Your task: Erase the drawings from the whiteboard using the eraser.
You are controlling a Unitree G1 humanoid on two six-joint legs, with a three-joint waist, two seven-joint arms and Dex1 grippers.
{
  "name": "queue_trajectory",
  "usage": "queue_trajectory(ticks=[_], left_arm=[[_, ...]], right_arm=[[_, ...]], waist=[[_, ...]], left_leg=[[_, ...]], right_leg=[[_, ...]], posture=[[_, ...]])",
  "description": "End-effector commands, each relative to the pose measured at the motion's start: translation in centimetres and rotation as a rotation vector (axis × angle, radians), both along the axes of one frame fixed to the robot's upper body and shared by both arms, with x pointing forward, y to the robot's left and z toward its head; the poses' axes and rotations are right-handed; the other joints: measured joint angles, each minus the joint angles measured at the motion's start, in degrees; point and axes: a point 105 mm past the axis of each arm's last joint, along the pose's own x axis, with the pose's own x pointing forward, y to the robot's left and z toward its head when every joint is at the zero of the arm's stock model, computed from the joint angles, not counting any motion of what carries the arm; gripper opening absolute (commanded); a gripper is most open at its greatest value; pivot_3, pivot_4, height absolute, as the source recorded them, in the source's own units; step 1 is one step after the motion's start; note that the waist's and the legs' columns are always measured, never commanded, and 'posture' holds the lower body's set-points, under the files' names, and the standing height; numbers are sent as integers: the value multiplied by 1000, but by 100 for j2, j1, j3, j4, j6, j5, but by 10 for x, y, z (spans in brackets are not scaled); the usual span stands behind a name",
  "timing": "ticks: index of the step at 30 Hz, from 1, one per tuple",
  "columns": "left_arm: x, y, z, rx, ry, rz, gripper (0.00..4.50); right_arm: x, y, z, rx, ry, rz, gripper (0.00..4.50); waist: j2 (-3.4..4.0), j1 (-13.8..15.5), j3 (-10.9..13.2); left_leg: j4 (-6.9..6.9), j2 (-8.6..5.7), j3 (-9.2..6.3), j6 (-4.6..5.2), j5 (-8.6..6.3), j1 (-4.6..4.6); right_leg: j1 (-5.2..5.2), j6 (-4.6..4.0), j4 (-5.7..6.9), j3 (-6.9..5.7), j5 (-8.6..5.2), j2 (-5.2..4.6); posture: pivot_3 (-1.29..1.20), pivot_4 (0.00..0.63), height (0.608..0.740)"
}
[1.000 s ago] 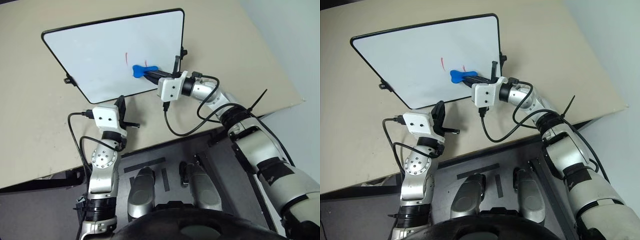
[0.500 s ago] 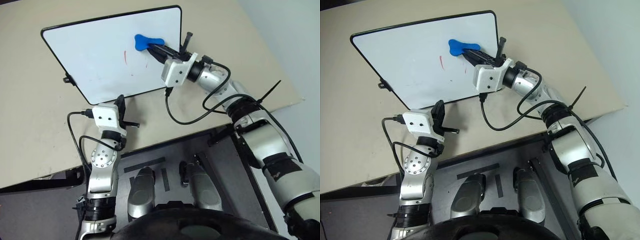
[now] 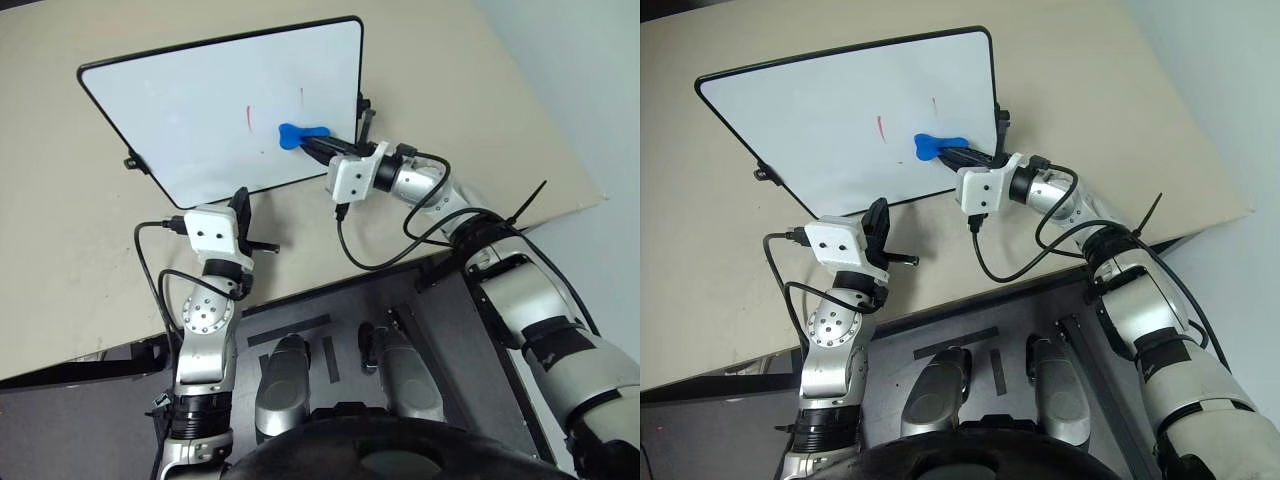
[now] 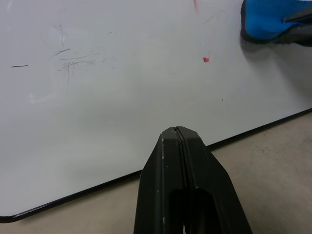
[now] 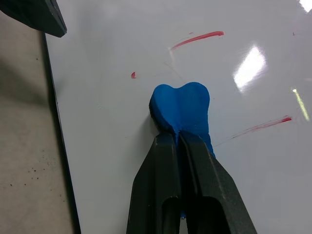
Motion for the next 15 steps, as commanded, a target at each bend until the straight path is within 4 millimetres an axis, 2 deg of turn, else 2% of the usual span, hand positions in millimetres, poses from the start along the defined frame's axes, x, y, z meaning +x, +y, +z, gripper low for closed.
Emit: queue_trajectory(ticks=[1, 9, 11, 15], left_arm=[[1, -1, 9, 6, -41, -5, 0], [1, -2, 9, 4, -42, -8, 0], [1, -3, 9, 4, -42, -8, 0], [1, -4, 9, 3, -42, -11, 0]], right_arm=[[4, 0, 4, -2, 8, -14, 15], [3, -2, -2, -45, 38, -5, 15], [6, -5, 2, -33, 18, -25, 15], [14, -10, 23, 37, -65, -73, 15]], waist=[[0, -1, 0], [0, -1, 0], [0, -1, 0], [1, -1, 1]], left_leg=[[0, 0, 0, 0, 0, 0], [-2, 0, 0, -1, -1, 0], [-2, 0, 0, -2, -1, 0], [-2, 0, 0, -2, -1, 0]], right_leg=[[0, 0, -1, 0, 0, 0], [-1, 3, -4, 0, -2, 1], [-1, 3, -5, 1, -2, 0], [-1, 3, -4, 1, -2, 0]], posture=[[0, 150, 740], [0, 150, 740], [0, 150, 740], [0, 150, 740]])
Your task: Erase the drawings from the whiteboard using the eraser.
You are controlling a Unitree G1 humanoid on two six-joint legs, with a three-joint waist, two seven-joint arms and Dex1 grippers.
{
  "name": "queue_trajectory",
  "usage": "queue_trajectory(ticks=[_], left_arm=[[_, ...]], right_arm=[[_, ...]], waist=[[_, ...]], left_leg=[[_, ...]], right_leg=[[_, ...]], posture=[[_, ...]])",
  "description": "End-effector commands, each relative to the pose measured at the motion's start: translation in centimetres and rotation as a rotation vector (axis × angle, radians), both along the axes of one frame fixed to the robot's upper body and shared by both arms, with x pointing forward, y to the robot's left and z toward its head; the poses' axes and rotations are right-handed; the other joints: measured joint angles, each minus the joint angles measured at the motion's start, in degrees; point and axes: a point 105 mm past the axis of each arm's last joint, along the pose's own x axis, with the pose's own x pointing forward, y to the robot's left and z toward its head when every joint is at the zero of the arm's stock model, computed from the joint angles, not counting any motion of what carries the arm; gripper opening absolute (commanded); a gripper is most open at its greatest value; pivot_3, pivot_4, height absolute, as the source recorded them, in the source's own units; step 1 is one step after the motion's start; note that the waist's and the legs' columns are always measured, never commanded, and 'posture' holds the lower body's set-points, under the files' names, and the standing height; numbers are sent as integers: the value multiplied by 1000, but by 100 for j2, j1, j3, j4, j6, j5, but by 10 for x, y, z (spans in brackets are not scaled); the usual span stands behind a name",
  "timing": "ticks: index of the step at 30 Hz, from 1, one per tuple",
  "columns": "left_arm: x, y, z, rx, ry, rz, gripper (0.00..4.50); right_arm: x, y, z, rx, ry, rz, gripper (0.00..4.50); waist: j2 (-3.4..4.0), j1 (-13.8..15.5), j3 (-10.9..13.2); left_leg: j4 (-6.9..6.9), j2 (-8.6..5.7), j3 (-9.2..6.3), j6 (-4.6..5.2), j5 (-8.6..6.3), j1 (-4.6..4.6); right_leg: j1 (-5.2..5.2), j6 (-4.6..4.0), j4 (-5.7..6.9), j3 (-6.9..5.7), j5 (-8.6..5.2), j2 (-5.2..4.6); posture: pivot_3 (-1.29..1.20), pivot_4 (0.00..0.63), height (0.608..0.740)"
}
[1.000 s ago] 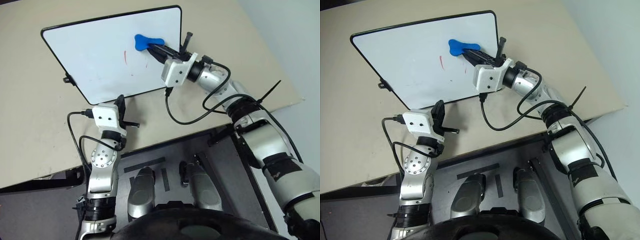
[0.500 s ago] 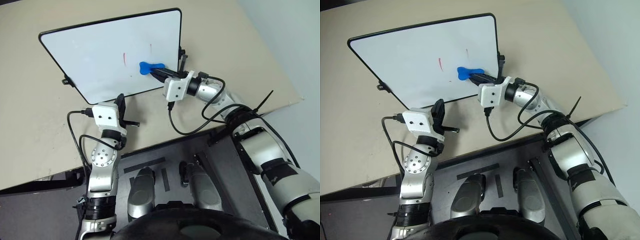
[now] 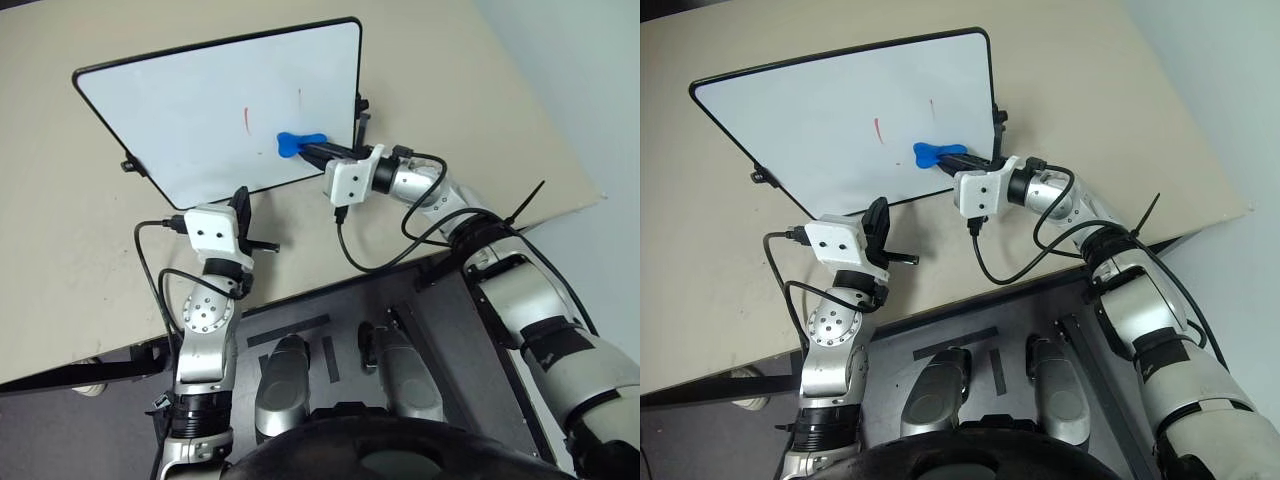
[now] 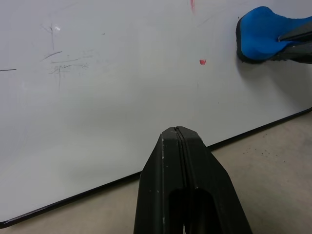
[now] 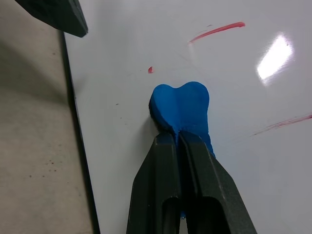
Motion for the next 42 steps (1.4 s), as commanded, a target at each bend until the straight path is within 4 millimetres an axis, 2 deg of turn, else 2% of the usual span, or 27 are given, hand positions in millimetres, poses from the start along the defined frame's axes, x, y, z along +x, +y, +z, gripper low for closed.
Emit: queue_trajectory(ticks=[1, 6, 11, 15, 20, 26, 29, 37, 40, 42], left_arm=[[0, -3, 8, 3, -39, -10, 0], [1, -4, 8, 3, -39, -10, 0], [1, -3, 8, 4, -39, -9, 0], [2, -3, 8, 4, -39, -13, 0], [3, -4, 9, 5, -41, -19, 0], [4, -6, 8, 2, -44, -20, 0], [4, -5, 8, 0, -47, -16, 0], [0, -2, 8, -1, -49, 0, 0], [0, -1, 7, -2, -49, 6, 0], [-1, -1, 7, -3, -49, 9, 0]], right_arm=[[15, -12, 32, 89, -100, -86, 15], [19, -25, 60, 203, -209, -145, 15], [22, -39, 72, 279, -256, -203, 15], [22, -38, 72, 282, -248, -198, 15], [11, -16, 56, 227, -168, -100, 15], [-6, 15, 24, 97, -69, 22, 15], [-12, 26, 17, 66, -42, 60, 15], [-28, 54, 9, -7, -10, 168, 15], [-26, 58, 14, -6, -37, 162, 15], [-21, 59, 25, 31, -67, 137, 15]], waist=[[1, 0, 1], [4, 14, 3], [4, 13, 3], [4, 8, 3], [4, -14, 3], [4, -93, 3], [4, -94, 3], [4, -74, 3], [4, -61, 3], [4, -58, 3]], left_leg=[[0, 0, 0, 0, 0, 0], [2, -1, 0, 0, 0, -3], [2, 0, 0, 1, 1, -1], [2, 0, 0, 1, 1, 0], [2, 0, 0, 2, 1, -1], [-7, 1, 1, -4, -6, 11], [-14, 2, 2, -6, -8, 6], [-7, 0, 2, -11, -15, -19], [-7, 0, 2, -13, -19, -31], [-5, 0, 1, -13, -19, -46]], right_leg=[[0, -1, 0, 0, 1, 0], [-1, -6, 1, 0, 12, -2], [-2, -3, 1, -1, 19, -1], [-2, 20, 0, -1, 5, -1], [-3, 4, -4, 0, 15, 0], [-14, 4, -11, -3, 14, 3], [-28, 3, -10, -3, 15, 4], [-45, 1, -17, -3, 16, 0], [-59, 0, -16, -5, 15, 0], [-73, -1, -15, -5, 17, -1]], posture=[[0, 150, 740], [0, 150, 740], [0, 150, 740], [0, 150, 740], [0, 150, 740], [0, 150, 740], [0, 150, 740], [0, 150, 740], [0, 150, 740], [0, 150, 740]])
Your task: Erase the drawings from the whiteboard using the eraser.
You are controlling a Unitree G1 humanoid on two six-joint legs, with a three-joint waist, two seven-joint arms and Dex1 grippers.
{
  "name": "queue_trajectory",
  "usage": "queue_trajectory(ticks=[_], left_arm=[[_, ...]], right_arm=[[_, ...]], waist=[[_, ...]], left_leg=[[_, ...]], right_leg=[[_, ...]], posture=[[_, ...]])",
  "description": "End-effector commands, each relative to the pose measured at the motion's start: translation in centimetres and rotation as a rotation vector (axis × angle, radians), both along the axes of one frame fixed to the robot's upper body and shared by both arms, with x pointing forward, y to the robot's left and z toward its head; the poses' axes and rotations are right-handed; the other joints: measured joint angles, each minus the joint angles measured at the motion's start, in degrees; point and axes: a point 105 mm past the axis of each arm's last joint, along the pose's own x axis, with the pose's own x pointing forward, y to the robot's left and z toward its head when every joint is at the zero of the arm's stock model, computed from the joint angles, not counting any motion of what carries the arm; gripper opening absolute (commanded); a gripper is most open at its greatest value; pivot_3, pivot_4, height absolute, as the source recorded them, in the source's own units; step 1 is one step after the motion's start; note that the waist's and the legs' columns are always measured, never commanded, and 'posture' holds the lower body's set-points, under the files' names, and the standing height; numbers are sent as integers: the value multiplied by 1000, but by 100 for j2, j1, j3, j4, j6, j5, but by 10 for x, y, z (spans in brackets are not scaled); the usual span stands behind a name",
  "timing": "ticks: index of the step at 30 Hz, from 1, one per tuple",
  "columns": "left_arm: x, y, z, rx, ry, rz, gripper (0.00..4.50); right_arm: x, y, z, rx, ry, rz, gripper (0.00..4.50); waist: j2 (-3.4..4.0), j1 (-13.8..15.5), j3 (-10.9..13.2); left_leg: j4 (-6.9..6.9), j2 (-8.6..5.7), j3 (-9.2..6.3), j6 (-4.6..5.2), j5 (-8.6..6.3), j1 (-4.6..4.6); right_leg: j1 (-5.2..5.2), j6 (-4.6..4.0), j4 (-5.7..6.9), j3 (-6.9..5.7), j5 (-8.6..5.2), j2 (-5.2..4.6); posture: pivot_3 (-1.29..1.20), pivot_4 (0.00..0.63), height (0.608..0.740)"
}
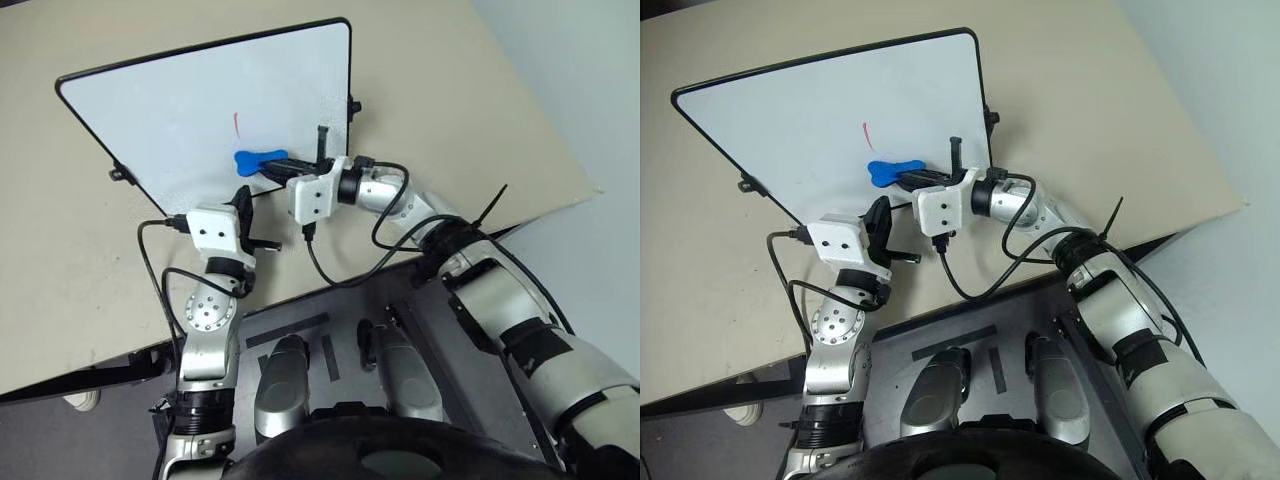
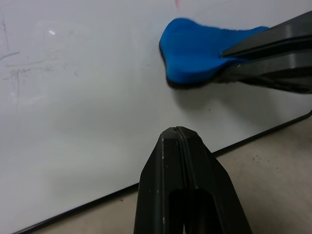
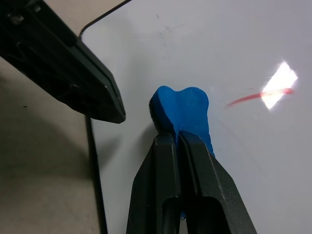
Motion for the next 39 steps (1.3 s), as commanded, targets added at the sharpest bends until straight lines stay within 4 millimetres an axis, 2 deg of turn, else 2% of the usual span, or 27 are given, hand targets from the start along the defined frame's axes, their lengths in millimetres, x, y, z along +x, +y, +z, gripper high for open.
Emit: queue_trajectory(ticks=[1, 9, 15, 17, 24, 28, 39], left_arm=[[-2, 0, 10, 7, -44, 9, 0], [-2, 2, 10, 6, -45, 15, 0], [-3, 2, 10, 9, -45, 11, 0], [-2, 2, 10, 9, -45, 9, 0], [-2, 1, 11, 10, -44, 6, 0], [-3, 1, 11, 11, -43, 8, 0], [-5, 2, 10, 14, -38, 10, 0]], right_arm=[[7, 6, 33, 88, -90, -19, 15], [16, -6, 78, 267, -223, -88, 15], [18, -13, 88, 325, -247, -109, 15], [16, -13, 81, 310, -226, -100, 15], [6, -4, 17, 79, -54, -35, 15], [2, -4, -5, 2, 9, -25, 15], [2, -12, -13, -35, 61, -28, 15]], waist=[[0, 1, 0], [0, 7, 0], [0, 8, 0], [0, 8, 0], [-3, 10, -2], [-3, 9, -2], [-3, 10, -2]], left_leg=[[2, 0, 0, 0, 0, -7], [8, 1, -2, 2, 1, -13], [17, 1, -2, 5, 4, -13], [17, 1, -2, 6, 5, -13], [18, 1, -1, 8, 7, -13], [19, 0, -1, 8, 7, -13], [23, 0, -1, 8, 7, -12]], right_leg=[[-6, -1, 2, 0, 1, 0], [-19, -22, 18, -9, 17, -1], [-18, -26, 18, -9, 36, 0], [-18, -24, 18, -9, 36, 0], [-17, -22, 9, -10, 35, 1], [-18, -22, 11, -10, 36, 1], [-17, -23, 15, -11, 37, 1]], posture=[[0, 150, 740], [0, 150, 740], [0, 150, 740], [0, 150, 740], [0, 150, 740], [0, 150, 740], [0, 150, 740]])
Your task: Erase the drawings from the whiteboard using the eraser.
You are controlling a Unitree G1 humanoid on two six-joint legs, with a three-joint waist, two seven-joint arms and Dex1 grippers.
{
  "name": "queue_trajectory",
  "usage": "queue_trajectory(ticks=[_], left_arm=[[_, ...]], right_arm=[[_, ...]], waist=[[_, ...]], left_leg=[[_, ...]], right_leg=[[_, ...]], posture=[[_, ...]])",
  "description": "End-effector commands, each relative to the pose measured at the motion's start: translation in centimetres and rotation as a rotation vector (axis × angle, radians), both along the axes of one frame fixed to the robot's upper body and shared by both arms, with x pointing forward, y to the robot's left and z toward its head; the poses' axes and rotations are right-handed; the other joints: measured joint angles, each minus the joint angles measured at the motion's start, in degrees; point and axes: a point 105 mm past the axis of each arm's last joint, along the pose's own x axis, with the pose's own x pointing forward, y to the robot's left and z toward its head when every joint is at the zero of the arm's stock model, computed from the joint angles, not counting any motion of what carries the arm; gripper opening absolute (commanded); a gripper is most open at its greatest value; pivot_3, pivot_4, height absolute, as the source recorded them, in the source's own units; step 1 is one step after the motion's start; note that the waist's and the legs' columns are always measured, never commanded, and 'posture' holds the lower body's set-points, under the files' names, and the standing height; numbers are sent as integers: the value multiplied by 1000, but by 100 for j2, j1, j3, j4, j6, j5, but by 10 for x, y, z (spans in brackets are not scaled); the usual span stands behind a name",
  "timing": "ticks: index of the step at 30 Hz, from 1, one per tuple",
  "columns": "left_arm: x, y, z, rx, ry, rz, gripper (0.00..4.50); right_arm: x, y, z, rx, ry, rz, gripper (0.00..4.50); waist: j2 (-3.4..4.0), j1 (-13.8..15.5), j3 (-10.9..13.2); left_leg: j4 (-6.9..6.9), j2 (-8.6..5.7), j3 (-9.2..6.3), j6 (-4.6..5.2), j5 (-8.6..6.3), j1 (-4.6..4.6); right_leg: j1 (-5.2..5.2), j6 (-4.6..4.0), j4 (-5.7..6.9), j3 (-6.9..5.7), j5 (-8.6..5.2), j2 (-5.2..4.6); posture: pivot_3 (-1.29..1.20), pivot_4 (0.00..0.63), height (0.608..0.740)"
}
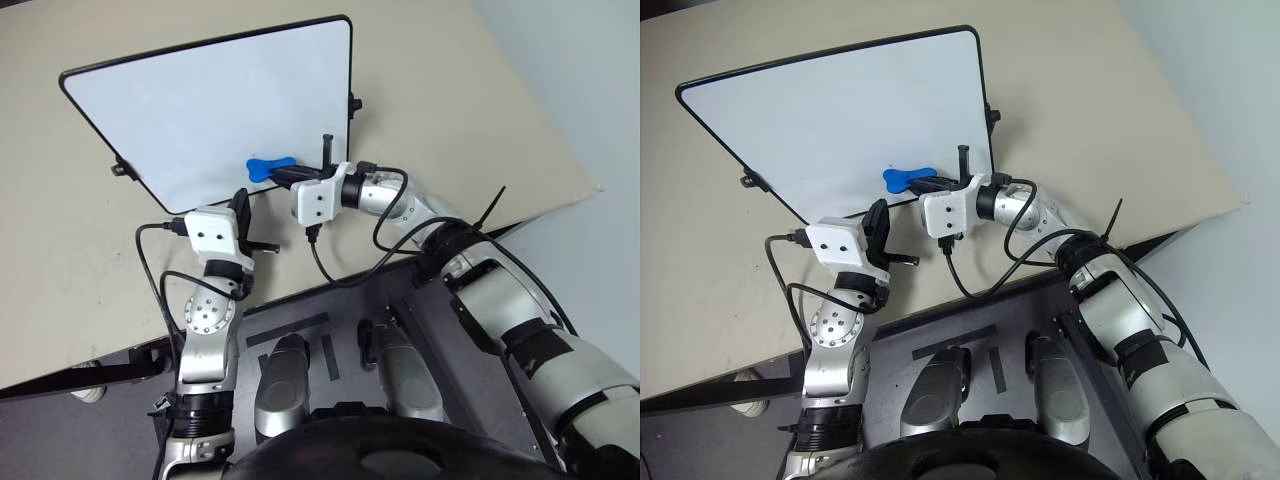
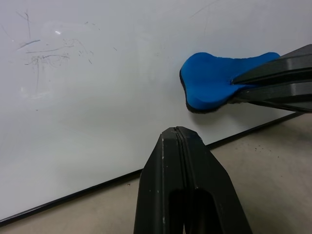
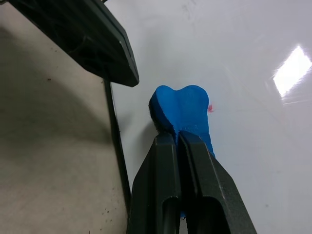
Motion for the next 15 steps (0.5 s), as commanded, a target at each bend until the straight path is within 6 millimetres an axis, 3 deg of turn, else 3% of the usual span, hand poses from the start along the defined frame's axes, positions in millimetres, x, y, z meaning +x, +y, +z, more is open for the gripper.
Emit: queue_trajectory(ticks=[1, 6, 15], left_arm=[[-3, 0, 12, 13, -46, 0, 0], [-5, 1, 13, 13, -46, -1, 0], [-8, 1, 11, 14, -30, -15, 0]], right_arm=[[-5, -5, 5, 18, 23, 27, 15], [-19, -30, -4, -9, 93, 65, 15], [-27, -74, 2, 16, 181, -32, 15]], waist=[[-1, 5, 0], [-5, 38, -3], [-7, 34, -4]], left_leg=[[0, 0, 0, 0, 0, 0], [1, -2, 2, -1, 0, -2], [21, -4, 4, 4, 6, 14]], right_leg=[[0, 0, 0, 0, 0, 0], [4, 0, -5, -1, -1, 0], [23, 1, 3, 0, 0, 3]], posture=[[0, 150, 740], [0, 150, 740], [0, 150, 740]])
